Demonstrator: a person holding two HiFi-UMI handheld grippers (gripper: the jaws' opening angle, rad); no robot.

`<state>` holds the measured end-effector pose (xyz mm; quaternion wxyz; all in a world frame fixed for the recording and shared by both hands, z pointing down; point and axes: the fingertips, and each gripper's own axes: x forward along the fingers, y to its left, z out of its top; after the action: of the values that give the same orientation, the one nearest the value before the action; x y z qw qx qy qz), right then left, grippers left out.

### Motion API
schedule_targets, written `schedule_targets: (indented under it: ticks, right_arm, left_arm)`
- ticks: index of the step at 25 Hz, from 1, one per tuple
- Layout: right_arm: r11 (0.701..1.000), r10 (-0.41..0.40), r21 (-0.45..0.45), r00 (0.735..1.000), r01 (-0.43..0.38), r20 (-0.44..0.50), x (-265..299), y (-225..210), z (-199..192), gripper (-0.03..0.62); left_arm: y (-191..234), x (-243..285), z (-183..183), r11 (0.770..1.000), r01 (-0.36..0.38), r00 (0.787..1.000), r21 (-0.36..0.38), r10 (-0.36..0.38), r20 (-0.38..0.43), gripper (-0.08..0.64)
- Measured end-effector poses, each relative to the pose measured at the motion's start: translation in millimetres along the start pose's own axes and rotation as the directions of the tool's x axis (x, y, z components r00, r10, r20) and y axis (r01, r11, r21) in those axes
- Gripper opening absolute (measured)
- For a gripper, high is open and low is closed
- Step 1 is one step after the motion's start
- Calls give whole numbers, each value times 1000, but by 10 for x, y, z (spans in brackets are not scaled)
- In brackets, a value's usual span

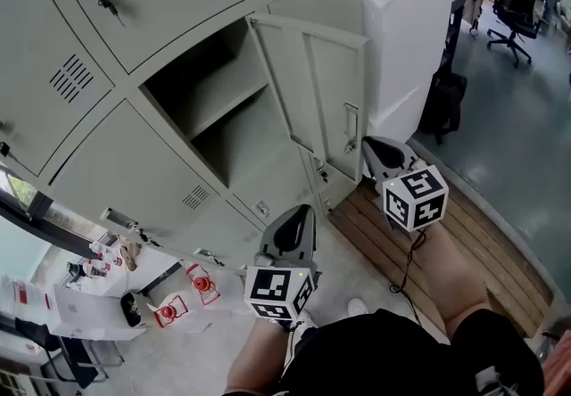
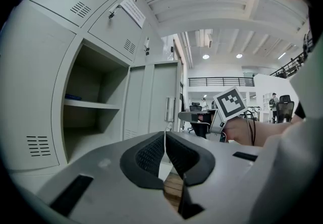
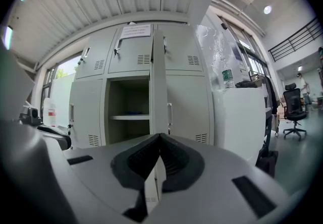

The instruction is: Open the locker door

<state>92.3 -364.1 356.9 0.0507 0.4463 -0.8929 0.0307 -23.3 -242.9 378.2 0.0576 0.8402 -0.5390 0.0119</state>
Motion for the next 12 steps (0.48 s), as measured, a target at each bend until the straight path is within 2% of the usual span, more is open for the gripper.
schedule_targets:
  ticks: [7,12]
  right_arm:
    - [999,48,-5,998,-48,27,-61,-53,39,55]
    - [993,120,-19,991,-119,52,-110,105,85,54]
  left_arm:
    - [-64,-3,-17,997,-72,997,-8,72,5,23]
    - [-56,-82,-41,991,-137,991,-9,137,4,23]
